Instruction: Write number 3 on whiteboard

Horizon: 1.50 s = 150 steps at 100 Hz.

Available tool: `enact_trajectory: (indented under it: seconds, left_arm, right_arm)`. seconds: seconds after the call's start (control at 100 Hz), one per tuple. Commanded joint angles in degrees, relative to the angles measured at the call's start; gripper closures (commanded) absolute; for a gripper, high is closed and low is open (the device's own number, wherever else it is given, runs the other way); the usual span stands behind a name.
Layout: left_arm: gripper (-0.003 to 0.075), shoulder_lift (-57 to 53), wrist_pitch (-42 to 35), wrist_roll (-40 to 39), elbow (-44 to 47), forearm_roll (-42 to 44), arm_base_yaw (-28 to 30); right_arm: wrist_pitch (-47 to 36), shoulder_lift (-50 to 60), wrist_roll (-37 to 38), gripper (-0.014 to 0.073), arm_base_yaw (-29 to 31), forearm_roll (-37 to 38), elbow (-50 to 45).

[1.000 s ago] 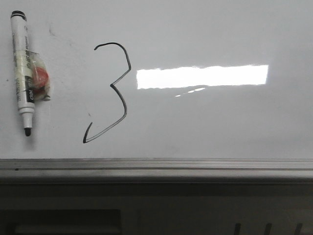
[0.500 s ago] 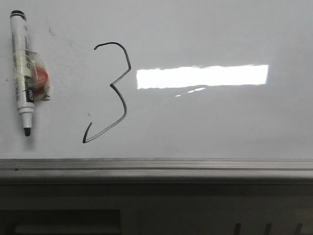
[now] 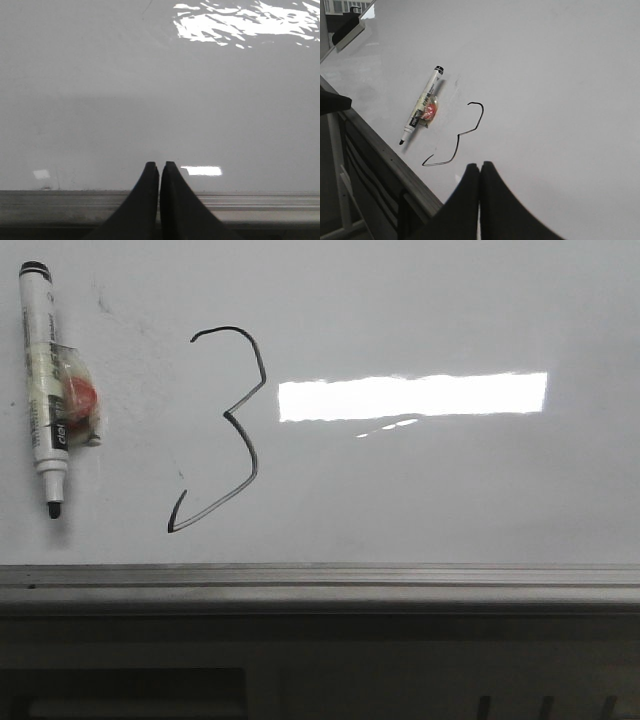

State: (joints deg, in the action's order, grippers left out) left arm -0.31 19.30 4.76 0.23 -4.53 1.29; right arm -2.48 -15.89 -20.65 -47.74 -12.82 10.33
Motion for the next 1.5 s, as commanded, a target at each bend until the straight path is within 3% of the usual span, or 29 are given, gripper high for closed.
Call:
enact_trajectory:
  seconds: [0.0,0.18,0.47,0.84,1.0,1.3,1.49]
  left_arm:
    - [0.0741,-1.44,-2.69,-0.03,1.99,-0.51,0.0]
    - [0.0741,-1.44,-2.69,-0.03,1.99,-0.51,0.0]
    - [0.0741,-1.44,-2.69,-0.03,1.99,-0.51,0.0]
    - [0.0741,-1.44,-2.69,-0.03,1.99,-0.51,0.0]
    - [0.0741,-1.44,-2.69,-0.03,1.99,-0.51,0.0]
    - [0.0741,-1.44,-2.69,-0.03,1.99,-0.51,0.0]
    - [0.0741,-1.44,-2.79,-0.03,1.99,-0.51,0.0]
  right_arm:
    - [-4.46,-0.26,-0.32,0.0658,0.31,6.58,1.63]
    - [-4.46,-0.26,0.07,0.0658,2.56,7.11,1.71]
    - [-4.46,-0.26,17.62,0.0658,21.47,16.95,1.71]
    - [9.39,5.54,17.72,0.0658,44.35,17.08,1.51]
    - [10.55,10.98,17.72,0.0658,50.93,14.23,-2.6]
    - [10.98,17.36,18.51,0.0658,53.98,9.08,-12.37]
    - [20.1,17.36,18.51,0.0658,53.98,9.1,-12.27]
